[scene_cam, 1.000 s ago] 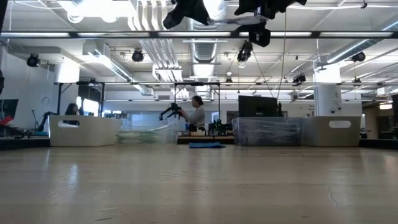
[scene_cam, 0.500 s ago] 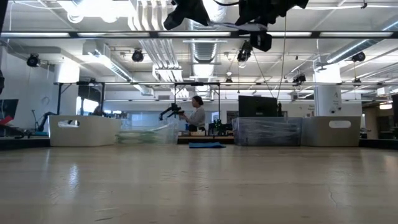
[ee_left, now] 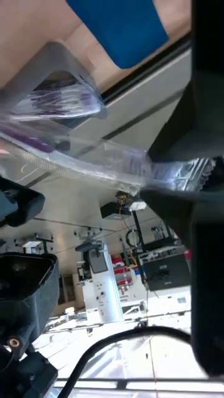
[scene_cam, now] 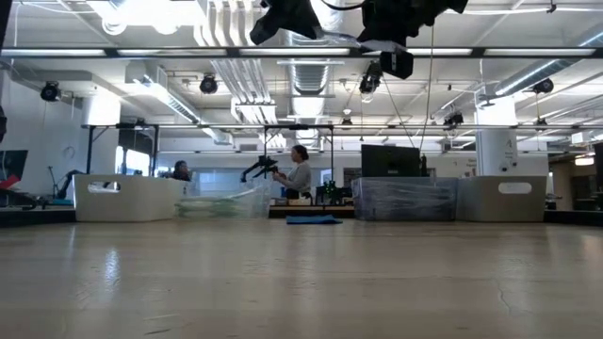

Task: Pick & Place Toothbrushes
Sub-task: Put the purple toothbrush into the black bin

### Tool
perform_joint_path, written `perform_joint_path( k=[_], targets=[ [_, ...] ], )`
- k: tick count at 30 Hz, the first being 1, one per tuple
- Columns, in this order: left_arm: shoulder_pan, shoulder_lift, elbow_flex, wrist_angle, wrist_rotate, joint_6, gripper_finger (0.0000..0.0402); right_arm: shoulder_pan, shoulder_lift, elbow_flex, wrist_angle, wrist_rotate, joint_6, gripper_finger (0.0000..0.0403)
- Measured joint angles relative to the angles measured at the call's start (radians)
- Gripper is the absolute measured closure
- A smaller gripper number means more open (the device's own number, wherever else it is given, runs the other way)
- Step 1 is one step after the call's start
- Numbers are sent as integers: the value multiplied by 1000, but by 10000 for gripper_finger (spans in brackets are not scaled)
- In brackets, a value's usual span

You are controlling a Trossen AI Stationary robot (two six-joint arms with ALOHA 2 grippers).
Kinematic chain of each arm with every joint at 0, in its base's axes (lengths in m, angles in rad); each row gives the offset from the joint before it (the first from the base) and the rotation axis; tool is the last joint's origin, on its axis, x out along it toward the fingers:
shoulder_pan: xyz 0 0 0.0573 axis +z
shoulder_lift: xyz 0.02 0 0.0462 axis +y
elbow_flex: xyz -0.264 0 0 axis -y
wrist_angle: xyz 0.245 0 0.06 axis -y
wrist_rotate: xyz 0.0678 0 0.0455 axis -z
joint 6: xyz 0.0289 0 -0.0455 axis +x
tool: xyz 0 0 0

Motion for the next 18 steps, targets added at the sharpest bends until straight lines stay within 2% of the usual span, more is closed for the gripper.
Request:
perform_joint_path(
  k=[5, 10, 14, 18],
  targets=[
    [7, 0, -1, -1, 13, -79, 266, -2, -1, 0, 2, -3, -6, 363],
    [32, -3, -1, -75, -61, -229, 207, -32, -22, 0, -31, -3, -21, 363],
    [71, -16, -1, -233, -49, -434, 187, -85, -50, 1, -59, -2, -36, 363],
    [122, -20, -1, -371, 8, -689, 184, -150, -61, 1, -98, 0, -73, 363]
  ],
)
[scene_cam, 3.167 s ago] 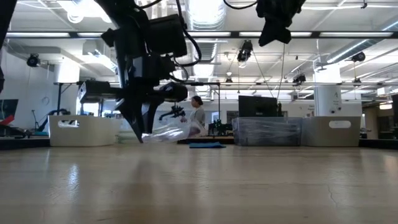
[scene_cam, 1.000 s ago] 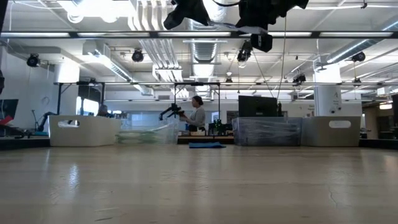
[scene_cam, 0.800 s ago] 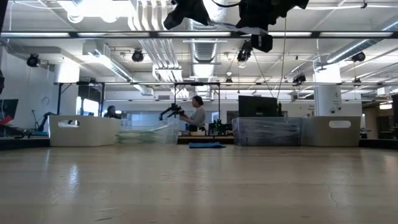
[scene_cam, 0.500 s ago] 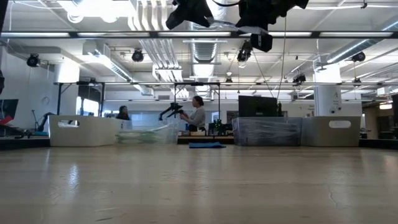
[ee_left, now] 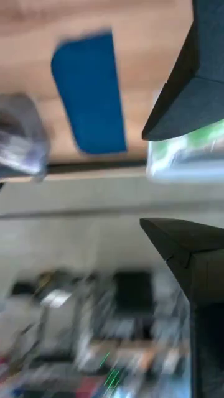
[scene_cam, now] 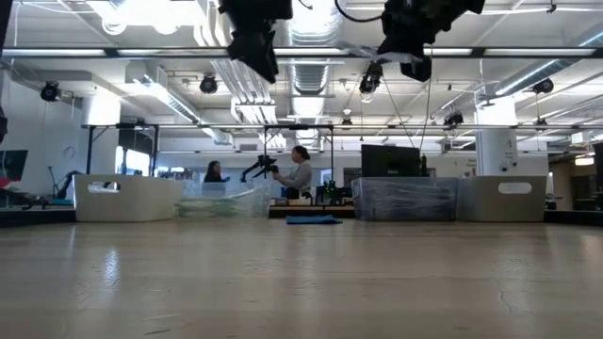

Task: Pick & Place Toothbrushes
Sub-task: Put the purple toothbrush into the black bin

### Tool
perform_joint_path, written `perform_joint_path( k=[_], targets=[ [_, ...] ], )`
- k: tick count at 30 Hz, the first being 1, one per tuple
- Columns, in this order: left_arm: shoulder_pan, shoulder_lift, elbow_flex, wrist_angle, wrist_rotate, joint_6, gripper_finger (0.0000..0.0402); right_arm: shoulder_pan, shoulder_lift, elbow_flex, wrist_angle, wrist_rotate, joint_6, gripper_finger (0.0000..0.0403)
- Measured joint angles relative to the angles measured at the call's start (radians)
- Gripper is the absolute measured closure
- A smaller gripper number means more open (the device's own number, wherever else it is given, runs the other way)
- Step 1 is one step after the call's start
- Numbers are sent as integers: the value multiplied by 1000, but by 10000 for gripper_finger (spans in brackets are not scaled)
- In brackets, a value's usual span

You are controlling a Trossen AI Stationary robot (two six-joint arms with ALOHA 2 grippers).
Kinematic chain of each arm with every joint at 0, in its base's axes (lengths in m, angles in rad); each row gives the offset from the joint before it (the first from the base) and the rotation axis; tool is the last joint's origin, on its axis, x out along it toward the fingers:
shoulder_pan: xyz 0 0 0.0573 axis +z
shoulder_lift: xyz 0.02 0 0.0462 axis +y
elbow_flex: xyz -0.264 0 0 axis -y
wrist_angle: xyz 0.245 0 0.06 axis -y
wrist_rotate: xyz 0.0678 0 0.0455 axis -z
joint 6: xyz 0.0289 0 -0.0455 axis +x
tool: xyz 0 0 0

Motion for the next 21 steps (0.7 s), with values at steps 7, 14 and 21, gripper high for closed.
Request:
perform_joint_path(
  k=[7, 14, 21],
  targets=[
    [61, 0, -37, -59, 211, -325, 185, -86, 31, 0, -142, 183, -171, 363],
    [66, 0, -92, -45, 304, -473, 186, -132, 101, 0, -258, 350, -318, 363],
    [68, -2, -165, 122, 597, -589, 186, -159, 206, 0, -259, 406, -427, 363]
  ],
)
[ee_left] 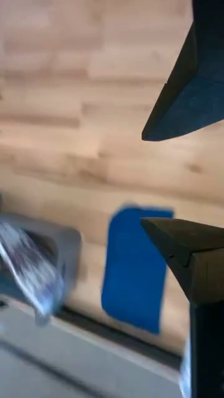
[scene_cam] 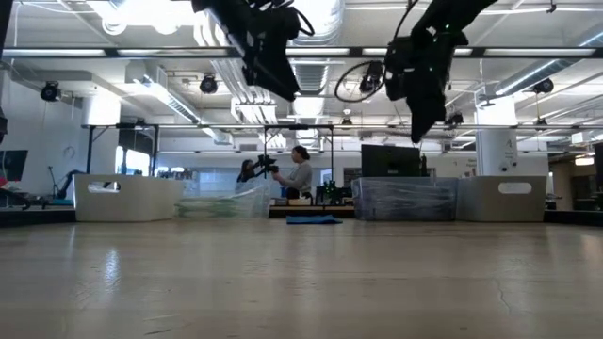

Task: Pick & Place Toothbrushes
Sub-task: Put the purple toothbrush into the black bin

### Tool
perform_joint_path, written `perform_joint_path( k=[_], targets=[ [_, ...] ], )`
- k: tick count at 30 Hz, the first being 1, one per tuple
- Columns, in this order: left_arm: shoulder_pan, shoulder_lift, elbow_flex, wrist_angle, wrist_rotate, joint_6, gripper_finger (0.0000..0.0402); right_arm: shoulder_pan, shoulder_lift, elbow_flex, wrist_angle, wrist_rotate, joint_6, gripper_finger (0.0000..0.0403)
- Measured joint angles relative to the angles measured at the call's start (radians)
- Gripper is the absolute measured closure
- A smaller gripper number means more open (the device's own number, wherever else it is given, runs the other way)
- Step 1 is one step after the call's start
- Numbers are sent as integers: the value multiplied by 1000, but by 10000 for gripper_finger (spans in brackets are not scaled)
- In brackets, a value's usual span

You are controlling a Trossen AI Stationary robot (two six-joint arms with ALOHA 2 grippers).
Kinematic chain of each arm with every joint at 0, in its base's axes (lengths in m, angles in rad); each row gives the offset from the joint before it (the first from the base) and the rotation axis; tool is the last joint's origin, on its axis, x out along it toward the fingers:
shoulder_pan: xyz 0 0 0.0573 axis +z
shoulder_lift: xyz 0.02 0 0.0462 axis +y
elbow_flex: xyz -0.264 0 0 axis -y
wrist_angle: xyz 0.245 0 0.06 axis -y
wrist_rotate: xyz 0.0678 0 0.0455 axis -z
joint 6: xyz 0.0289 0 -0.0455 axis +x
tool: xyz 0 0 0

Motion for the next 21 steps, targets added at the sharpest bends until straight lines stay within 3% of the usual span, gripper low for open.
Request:
perform_joint_path(
  k=[4, 13, 21],
  targets=[
    [1, -9, -30, 68, 63, -62, 186, -18, 65, 0, 0, 66, -62, 363],
    [1, -13, -33, 131, 66, -116, 186, -85, 172, 11, 35, 67, -113, 363],
    [4, -13, -33, 132, 60, -119, 186, -96, 192, 10, 41, 66, -124, 363]
  ],
)
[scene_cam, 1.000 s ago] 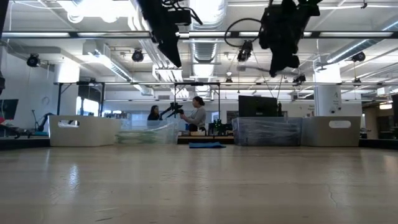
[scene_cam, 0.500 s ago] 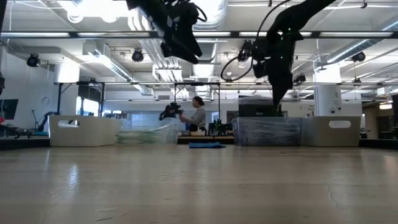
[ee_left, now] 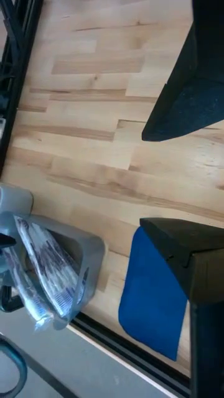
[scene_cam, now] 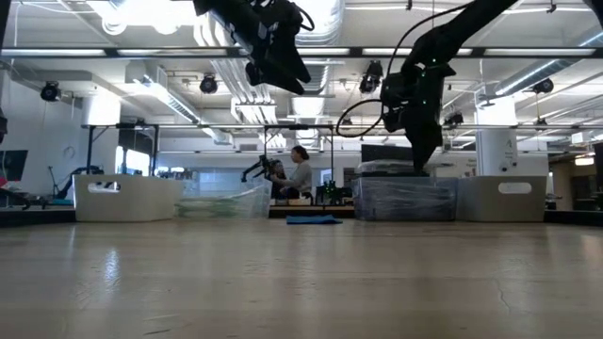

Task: Pick & Place Toothbrushes
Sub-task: Put the purple toothbrush into the black bin

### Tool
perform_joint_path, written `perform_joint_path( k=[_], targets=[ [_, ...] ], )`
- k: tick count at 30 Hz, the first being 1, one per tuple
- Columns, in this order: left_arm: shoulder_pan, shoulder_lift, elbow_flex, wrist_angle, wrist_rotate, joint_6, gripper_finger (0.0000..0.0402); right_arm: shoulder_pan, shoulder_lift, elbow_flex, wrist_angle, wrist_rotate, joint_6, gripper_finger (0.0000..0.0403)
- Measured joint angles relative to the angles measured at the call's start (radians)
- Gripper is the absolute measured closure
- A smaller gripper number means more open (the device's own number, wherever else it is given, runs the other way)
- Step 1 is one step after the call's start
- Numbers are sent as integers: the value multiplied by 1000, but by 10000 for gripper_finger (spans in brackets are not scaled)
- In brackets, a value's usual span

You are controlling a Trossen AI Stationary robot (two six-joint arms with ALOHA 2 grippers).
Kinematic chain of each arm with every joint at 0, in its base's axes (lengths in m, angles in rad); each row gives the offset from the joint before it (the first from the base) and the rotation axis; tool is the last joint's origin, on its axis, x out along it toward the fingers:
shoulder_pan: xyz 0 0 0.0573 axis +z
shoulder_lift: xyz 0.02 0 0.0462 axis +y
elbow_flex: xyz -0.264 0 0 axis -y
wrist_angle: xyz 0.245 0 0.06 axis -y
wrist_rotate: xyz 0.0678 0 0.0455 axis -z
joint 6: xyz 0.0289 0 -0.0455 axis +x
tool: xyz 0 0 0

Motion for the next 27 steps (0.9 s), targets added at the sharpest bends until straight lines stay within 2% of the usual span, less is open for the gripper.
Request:
perform_joint_path(
  k=[8, 27],
  targets=[
    [0, 0, 0, 27, -10, -1, 186, -2, 0, -14, 9, 0, 2, 363],
    [0, 0, 0, 33, -9, 12, 186, -2, 0, -159, 181, 1, 30, 363]
  ],
)
